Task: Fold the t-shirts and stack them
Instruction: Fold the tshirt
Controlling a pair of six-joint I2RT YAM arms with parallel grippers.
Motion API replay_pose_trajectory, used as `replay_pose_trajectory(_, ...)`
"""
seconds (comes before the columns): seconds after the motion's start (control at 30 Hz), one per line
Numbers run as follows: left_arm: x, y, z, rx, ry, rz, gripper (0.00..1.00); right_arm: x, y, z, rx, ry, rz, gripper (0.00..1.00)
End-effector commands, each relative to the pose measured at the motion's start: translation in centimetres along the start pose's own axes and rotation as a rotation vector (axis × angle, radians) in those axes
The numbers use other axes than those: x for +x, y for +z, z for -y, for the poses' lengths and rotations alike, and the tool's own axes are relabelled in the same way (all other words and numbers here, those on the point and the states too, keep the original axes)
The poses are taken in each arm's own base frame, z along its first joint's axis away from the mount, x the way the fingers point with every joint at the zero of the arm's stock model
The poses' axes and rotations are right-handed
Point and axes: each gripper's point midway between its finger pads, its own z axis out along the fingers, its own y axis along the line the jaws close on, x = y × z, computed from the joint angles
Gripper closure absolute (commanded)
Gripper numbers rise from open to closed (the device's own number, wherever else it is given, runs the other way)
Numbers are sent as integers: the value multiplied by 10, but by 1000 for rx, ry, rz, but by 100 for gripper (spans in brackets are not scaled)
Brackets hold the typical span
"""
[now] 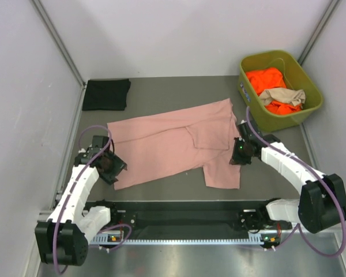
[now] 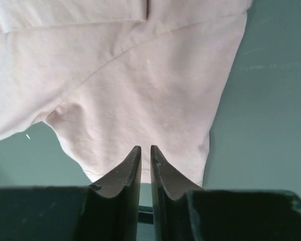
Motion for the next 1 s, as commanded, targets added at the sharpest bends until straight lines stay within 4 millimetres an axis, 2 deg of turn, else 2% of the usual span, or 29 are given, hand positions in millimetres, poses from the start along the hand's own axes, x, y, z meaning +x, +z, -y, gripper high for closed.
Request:
replay_pose_trajectory(0.0,8,8,-22,-109,-176,-16,39,-9,-5,-10,-26,-28,23,88)
replay_pose_trajectory(0.13,19,21,-44,-233,-251,-65,39,-6,-6,-9,-31,-30,32,89)
replay_pose_trajectory(0.3,18,24,-53,-309,-278,-55,37,2,-5,-1,-14,-37,21,88)
replay_pose_trajectory(0.37,18,22,-59,-345,-292,-46,37,6,-4,2,-5,-25,13,78)
replay_pose_trajectory(0.4,17,23,-59,-351,-306,-40,36,9,-3,4,3,-19,1,69)
replay_pose_trajectory(0.5,15,27,-60,-376,-310,-39,36,18,0,10,19,5,-23,61)
replay_pose_trajectory(0.7,20,40,-61,-415,-305,-79,37,32,8,22,59,71,-62,58)
replay_pose_trajectory(0.73,25,43,-61,-419,-309,-107,39,32,8,23,62,77,-59,57)
replay_pose_trajectory(0.8,31,49,-64,-425,-310,-123,50,32,8,23,66,80,-59,57)
replay_pose_trajectory(0.9,27,53,-68,-426,-330,-109,68,35,9,26,75,103,-65,58)
replay_pose_trajectory(0.97,22,52,-68,-426,-313,-93,69,39,11,27,77,116,-75,58)
